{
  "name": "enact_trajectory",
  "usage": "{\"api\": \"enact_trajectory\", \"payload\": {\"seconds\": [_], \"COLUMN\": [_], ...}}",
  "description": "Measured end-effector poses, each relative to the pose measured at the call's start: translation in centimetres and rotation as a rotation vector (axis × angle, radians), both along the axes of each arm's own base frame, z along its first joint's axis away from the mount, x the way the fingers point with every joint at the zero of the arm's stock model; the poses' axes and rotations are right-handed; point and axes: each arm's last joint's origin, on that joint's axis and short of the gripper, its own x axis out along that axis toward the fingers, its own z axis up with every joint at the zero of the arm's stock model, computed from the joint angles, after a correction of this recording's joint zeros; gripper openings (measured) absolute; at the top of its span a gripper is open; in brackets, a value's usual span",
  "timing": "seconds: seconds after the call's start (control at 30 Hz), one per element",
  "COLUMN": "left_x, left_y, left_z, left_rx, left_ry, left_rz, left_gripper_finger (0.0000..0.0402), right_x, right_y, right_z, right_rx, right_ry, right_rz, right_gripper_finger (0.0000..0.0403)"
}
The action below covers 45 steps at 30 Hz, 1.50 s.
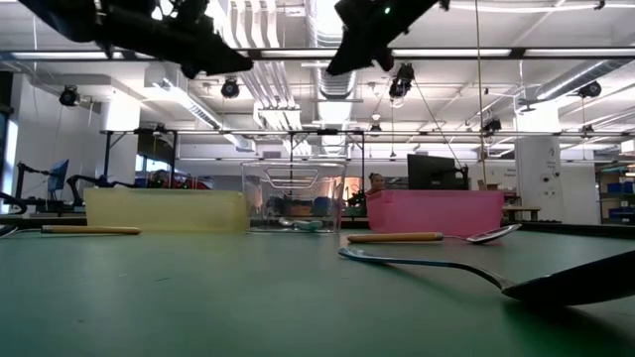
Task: Sort silverware by color (type)
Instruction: Put the green spoon into the transparent bin
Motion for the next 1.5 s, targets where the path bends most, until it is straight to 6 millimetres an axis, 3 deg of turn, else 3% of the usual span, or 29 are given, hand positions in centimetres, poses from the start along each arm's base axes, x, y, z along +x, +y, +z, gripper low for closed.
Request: {"api": "enact_trajectory", "payload": {"seconds": [0.2,0.5,0.97,1.2,1.5], "left_x": [3.2,8.1,12.2,14.3,15.3], "left_y": [1.7,4.3,7.0,8.8,11.1], "left_z": [0.0,-1.8,-7.8,-7.8,-7.3], "left_rx": [-0.059,-0.119,-0.236,-0.332,-0.354], "left_ry": [0.185,0.539,0.752,0.839,0.952], "left_rz": [-0.010,-0.017,0.009,0.035,0.033], "left_gripper_finger": [0.0006,0.0001,0.0000,0.0000,0.0000], "right_x": [-3.3,-6.4,-6.7,-6.7,-6.7], "right_y": [1.9,2.9,3.0,3.0,3.0], "right_z": [0.7,0.1,-0.6,-0.8,-1.3], "right_rx": [-0.022,-0.034,-0.040,-0.039,-0.032], "right_ry": [-0.024,-0.039,-0.017,-0.013,0.002], "right_rz": [0.027,0.020,0.028,0.028,0.028], "right_gripper_finger": [0.0043,0.0043,0.0043,0.0043,0.0043]}}
